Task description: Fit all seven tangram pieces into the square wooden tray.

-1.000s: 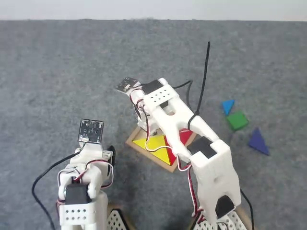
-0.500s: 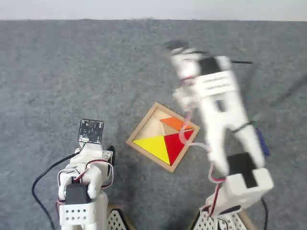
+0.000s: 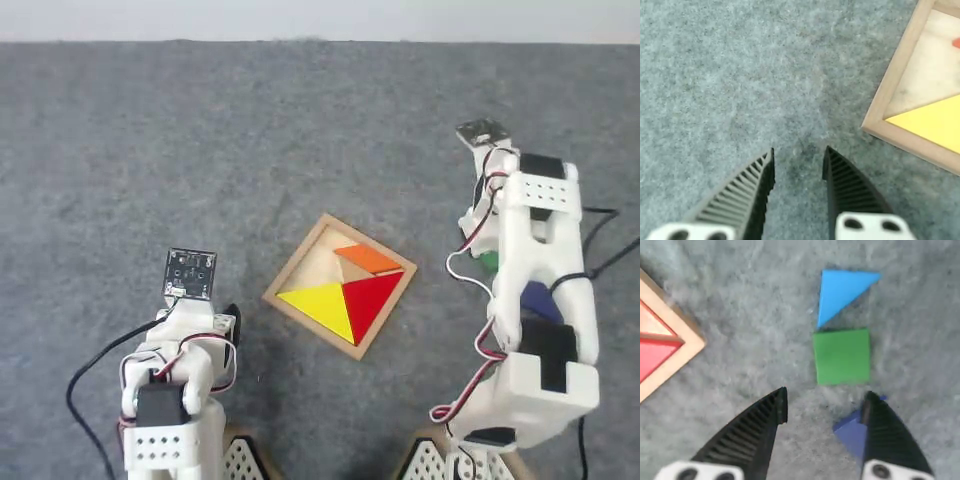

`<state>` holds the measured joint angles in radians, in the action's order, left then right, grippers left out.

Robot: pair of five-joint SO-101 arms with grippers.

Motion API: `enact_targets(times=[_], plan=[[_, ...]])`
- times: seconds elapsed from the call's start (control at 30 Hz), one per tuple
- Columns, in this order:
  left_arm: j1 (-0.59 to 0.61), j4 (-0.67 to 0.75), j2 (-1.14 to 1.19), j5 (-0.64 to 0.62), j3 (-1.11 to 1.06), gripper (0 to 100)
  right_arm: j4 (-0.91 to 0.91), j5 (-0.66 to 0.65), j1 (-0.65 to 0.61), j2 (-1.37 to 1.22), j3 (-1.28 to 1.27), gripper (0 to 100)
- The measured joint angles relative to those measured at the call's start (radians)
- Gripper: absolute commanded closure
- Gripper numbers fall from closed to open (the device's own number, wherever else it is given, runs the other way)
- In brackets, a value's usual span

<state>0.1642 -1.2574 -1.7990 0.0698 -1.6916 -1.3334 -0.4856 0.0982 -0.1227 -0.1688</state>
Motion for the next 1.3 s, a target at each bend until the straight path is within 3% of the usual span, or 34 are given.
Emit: enact_targets(times=[0.17,0.4,0.63,0.93,1.17,1.3], plan=[[0.0,0.0,0.0,0.0,0.0,85,0.055,-0.091,0.006,0.002,-0.092,72.8],[0.0,0.0,0.0,0.0,0.0,85,0.207,-0.112,0.005,0.002,-0.209,72.7],[0.0,0.0,0.0,0.0,0.0,85,0.232,-0.144,0.005,-0.048,-0.173,66.6],[0.0,0.0,0.0,0.0,0.0,85,0.235,-0.187,0.005,-0.203,-0.104,66.7],[0.0,0.0,0.0,0.0,0.0,85,0.235,-0.196,0.006,-0.207,-0.101,88.7],[0.0,0.0,0.0,0.0,0.0,85,0.242,-0.196,0.014,-0.207,-0.078,91.0]])
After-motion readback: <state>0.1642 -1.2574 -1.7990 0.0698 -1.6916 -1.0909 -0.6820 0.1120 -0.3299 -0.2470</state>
